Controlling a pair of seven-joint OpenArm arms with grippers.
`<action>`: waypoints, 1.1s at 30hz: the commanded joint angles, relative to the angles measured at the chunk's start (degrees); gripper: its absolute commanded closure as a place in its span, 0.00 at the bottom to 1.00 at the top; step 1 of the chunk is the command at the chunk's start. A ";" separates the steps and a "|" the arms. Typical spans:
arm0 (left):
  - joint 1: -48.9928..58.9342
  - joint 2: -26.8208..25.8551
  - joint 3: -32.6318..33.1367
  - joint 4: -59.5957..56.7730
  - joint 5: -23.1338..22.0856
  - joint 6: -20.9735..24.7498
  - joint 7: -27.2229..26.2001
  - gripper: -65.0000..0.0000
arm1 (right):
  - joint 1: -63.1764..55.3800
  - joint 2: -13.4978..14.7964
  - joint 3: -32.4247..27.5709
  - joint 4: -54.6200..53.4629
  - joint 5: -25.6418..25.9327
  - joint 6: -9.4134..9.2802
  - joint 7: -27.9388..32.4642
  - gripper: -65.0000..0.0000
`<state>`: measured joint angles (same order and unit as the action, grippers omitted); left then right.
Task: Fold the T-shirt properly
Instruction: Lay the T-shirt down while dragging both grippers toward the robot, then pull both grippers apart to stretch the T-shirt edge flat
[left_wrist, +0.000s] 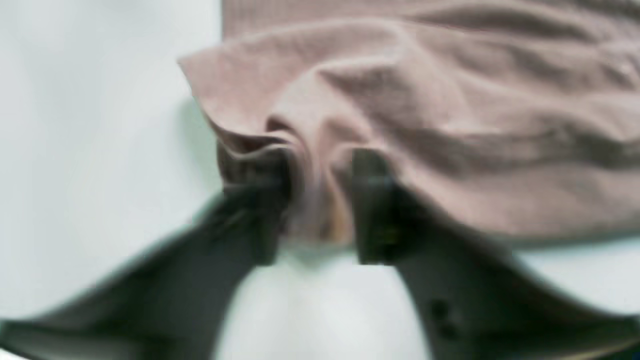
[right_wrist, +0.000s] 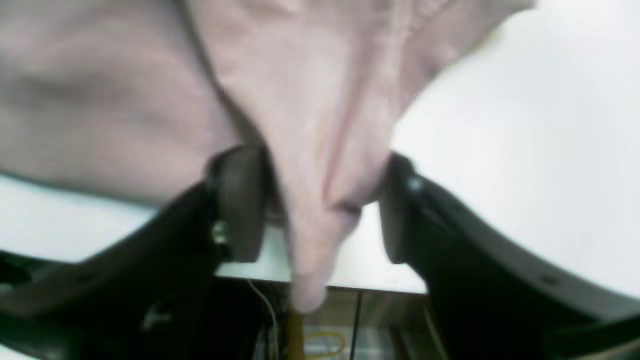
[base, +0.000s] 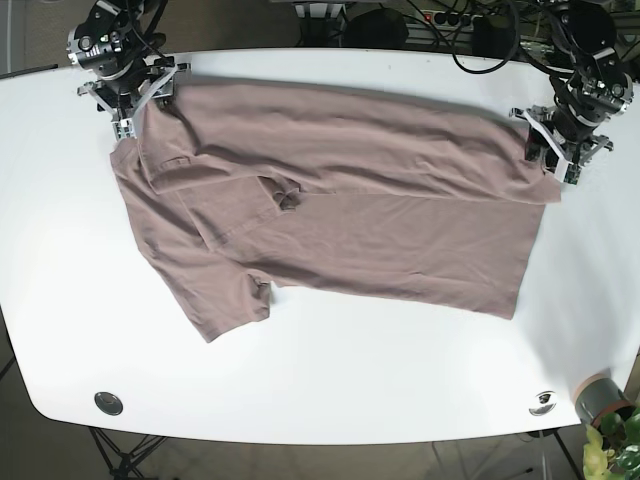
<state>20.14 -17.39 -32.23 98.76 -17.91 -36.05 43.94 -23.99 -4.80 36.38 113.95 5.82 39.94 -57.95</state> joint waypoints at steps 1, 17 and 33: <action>0.47 -1.03 -0.96 1.33 -0.59 0.23 -1.09 0.45 | -1.37 0.36 0.15 1.35 0.81 0.06 1.56 0.40; -4.89 -1.38 -3.60 3.88 0.11 -3.95 -1.09 0.41 | -3.04 5.54 9.38 1.61 20.50 0.06 1.29 0.33; -8.49 -1.56 0.80 -5.27 7.93 -3.95 -1.35 0.41 | -1.37 6.78 5.69 -1.56 23.41 0.06 1.12 0.44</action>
<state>11.81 -17.80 -31.16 93.34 -9.50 -40.10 43.59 -25.58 1.58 41.76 112.73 28.51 39.70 -57.65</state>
